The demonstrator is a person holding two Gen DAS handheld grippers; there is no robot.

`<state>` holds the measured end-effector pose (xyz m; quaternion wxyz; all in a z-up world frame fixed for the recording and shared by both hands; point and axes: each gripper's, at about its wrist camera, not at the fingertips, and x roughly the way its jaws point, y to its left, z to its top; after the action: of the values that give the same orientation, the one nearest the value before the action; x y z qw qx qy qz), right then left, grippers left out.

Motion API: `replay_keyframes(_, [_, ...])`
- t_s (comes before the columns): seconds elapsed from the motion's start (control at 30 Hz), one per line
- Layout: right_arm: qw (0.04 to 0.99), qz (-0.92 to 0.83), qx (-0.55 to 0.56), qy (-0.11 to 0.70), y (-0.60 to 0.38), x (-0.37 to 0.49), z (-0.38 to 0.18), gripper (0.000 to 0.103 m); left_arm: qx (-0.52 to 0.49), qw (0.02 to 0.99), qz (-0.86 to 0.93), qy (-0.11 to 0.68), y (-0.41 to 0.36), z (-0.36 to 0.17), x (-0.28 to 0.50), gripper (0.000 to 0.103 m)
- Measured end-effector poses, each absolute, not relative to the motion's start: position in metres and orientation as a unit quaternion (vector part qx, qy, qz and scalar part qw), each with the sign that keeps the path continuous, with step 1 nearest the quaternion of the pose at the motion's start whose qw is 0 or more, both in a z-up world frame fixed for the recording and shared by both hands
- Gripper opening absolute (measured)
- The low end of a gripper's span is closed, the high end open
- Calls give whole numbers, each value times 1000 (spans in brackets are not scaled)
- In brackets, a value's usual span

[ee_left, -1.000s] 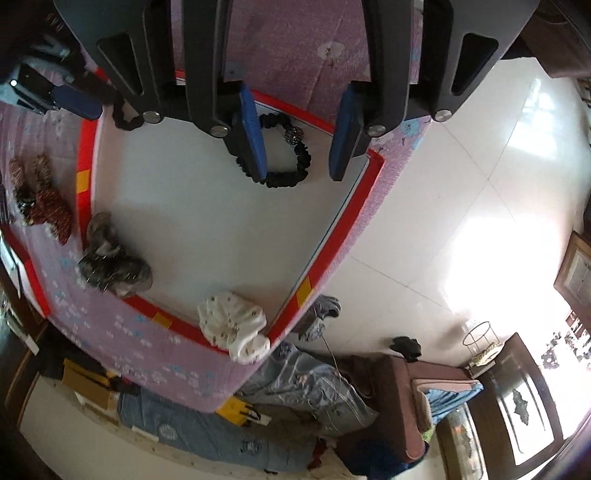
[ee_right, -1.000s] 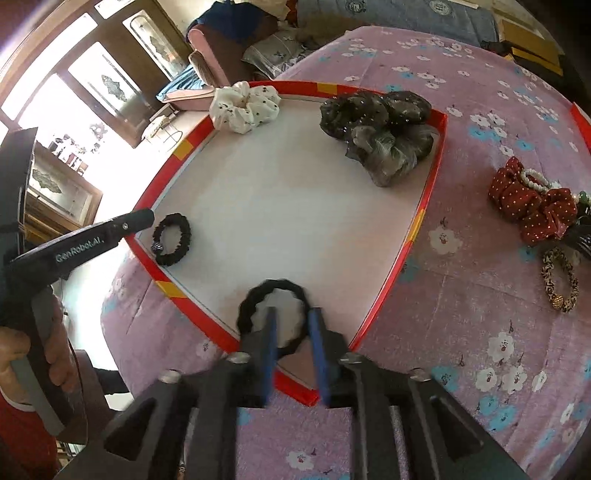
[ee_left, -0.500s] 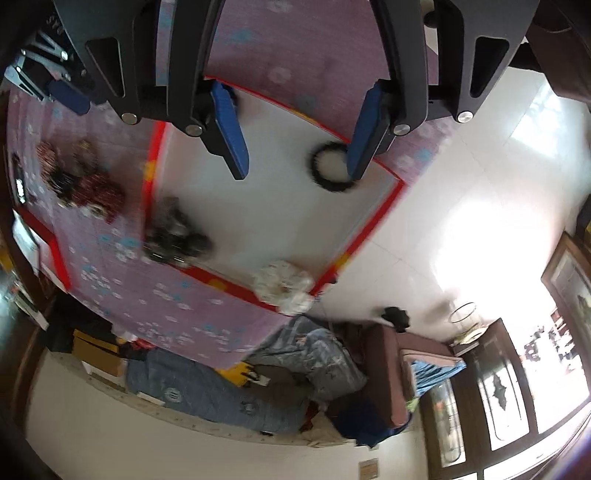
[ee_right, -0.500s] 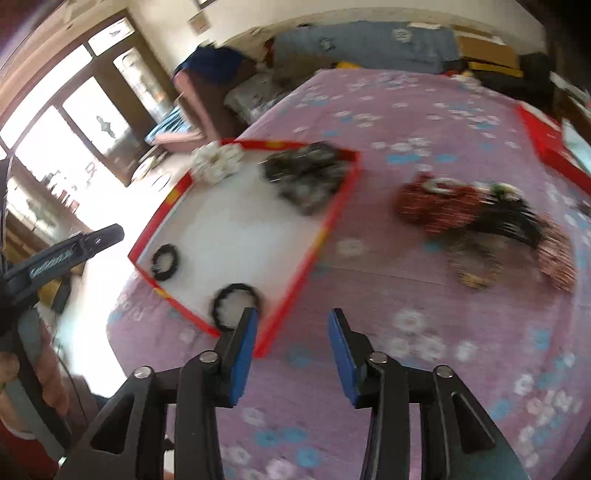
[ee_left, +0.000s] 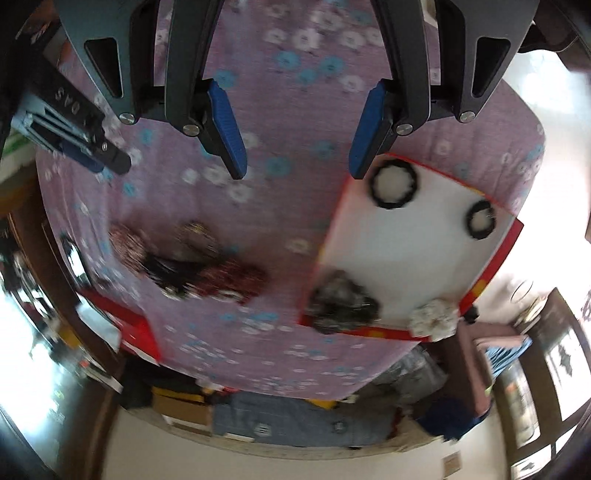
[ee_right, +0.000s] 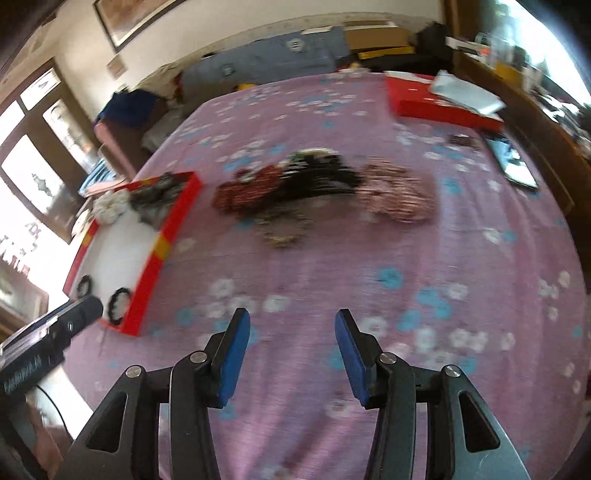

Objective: Organize jewelry

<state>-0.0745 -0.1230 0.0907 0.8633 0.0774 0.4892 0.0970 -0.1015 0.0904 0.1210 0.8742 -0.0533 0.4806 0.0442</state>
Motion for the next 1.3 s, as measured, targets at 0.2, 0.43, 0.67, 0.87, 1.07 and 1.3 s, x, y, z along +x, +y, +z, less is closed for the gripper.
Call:
replay_keyframes(0.2, [866, 69, 87, 488, -161, -82, 88, 52, -20, 883, 45, 466, 59, 126, -106, 56])
replay_keyframes(0.43, [864, 73, 83, 491, -167, -86, 84, 52, 0, 881, 59, 469, 48, 126, -112, 56])
replay_keyframes(0.67, [862, 78, 84, 494, -167, -87, 80, 56, 14, 881, 65, 469, 42, 125, -117, 56])
replay_keyframes(0.87, [860, 80, 84, 496, -167, -86, 79, 56, 17, 878, 64, 473, 40, 124, -117, 56])
replay_keyframes(1.07, [860, 81, 86, 497, -166, -86, 79, 56, 20, 877, 61, 477, 39, 123, -117, 56])
replay_keyframes(1.3, [858, 82, 88, 500, -165, -86, 77, 56, 22, 875, 61, 480, 39, 122, -117, 56])
